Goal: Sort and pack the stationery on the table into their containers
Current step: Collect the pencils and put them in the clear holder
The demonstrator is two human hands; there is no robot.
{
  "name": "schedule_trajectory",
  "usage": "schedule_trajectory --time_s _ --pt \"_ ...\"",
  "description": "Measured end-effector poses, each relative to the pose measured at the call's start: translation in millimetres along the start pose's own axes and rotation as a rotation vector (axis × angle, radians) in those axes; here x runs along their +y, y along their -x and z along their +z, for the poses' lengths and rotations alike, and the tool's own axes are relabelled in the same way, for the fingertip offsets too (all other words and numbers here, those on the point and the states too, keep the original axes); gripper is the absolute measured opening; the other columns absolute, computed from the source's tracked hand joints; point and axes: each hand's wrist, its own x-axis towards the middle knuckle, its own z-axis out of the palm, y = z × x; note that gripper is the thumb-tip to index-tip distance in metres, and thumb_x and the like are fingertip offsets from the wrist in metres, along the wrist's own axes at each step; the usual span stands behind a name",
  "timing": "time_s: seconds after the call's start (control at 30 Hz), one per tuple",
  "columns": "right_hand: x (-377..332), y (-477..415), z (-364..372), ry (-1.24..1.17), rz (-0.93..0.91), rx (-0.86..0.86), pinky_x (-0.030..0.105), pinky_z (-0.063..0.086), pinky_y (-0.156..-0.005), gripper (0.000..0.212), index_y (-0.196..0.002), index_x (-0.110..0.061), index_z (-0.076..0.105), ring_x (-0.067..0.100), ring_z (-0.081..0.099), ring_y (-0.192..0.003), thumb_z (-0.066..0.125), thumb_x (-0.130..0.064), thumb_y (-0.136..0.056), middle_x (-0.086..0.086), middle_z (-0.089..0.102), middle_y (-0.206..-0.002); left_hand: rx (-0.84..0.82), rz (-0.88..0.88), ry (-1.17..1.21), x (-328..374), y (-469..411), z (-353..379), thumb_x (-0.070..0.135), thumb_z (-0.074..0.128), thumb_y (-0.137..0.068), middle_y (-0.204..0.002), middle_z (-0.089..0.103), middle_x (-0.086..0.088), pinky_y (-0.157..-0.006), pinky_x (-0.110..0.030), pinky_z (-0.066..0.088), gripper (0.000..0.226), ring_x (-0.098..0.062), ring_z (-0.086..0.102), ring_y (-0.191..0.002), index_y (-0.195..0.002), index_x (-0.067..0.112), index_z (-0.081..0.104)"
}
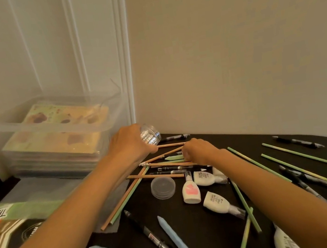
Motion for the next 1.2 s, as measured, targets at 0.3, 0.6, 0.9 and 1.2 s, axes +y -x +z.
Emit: schedule_trajectory --time_s 0.3,0.6,0.9,1.2 --pt "-1.4 1.8 -3.1 -0.154 -0.056 0.034 0.025 0.044 -0.081 0.022 -0.109 -0.008 0.066 0.021 0.058 -0.099 0.059 -0.015 -0.09 0.009 0.063 -0.113 -0.004 0.016 -0.003 0.8 4.9 2.5 0.04 0.075 -0.071 -0.111 0.061 -0.004 -0.076 -0.029 0.046 0.056 -0.021 0.057 -0.096 -0.117 0.016 0.054" --pt "7.8 2.3 5.7 -0.062 -0.051 -0.015 0.021 0.04 -0.078 0.02 -0.108 -0.011 0.066 0.019 0.056 -0.099 0.06 -0.014 -0.089 0.008 0.062 -0.116 -0.012 0.032 0.031 3.3 5.8 8.8 0.041 0.076 -0.07 -0.112 0.061 -0.004 -0.083 -0.035 0.051 0.06 -0.022 0.057 -0.098 -0.118 0.017 0.052" --pt "16.8 4.9 7.7 -0.105 -0.012 0.011 0.022 0.036 -0.072 0.02 -0.106 -0.005 0.063 0.017 0.053 -0.085 0.052 -0.016 -0.094 0.011 0.063 -0.109 -0.009 0.048 0.051 5.9 2.2 14.4 0.04 0.077 -0.069 -0.114 0.061 -0.003 -0.085 -0.036 0.052 0.065 -0.02 0.058 -0.099 -0.124 0.018 0.05" --pt "26.1 11.8 6.3 -0.096 -0.053 -0.064 0.025 0.042 -0.076 0.017 -0.105 -0.006 0.064 0.02 0.054 -0.092 0.056 -0.01 -0.09 0.011 0.06 -0.113 -0.01 0.066 0.032 12.6 2.8 21.0 0.041 0.078 -0.068 -0.112 0.062 -0.003 -0.085 -0.036 0.052 0.064 -0.02 0.058 -0.097 -0.121 0.017 0.052"
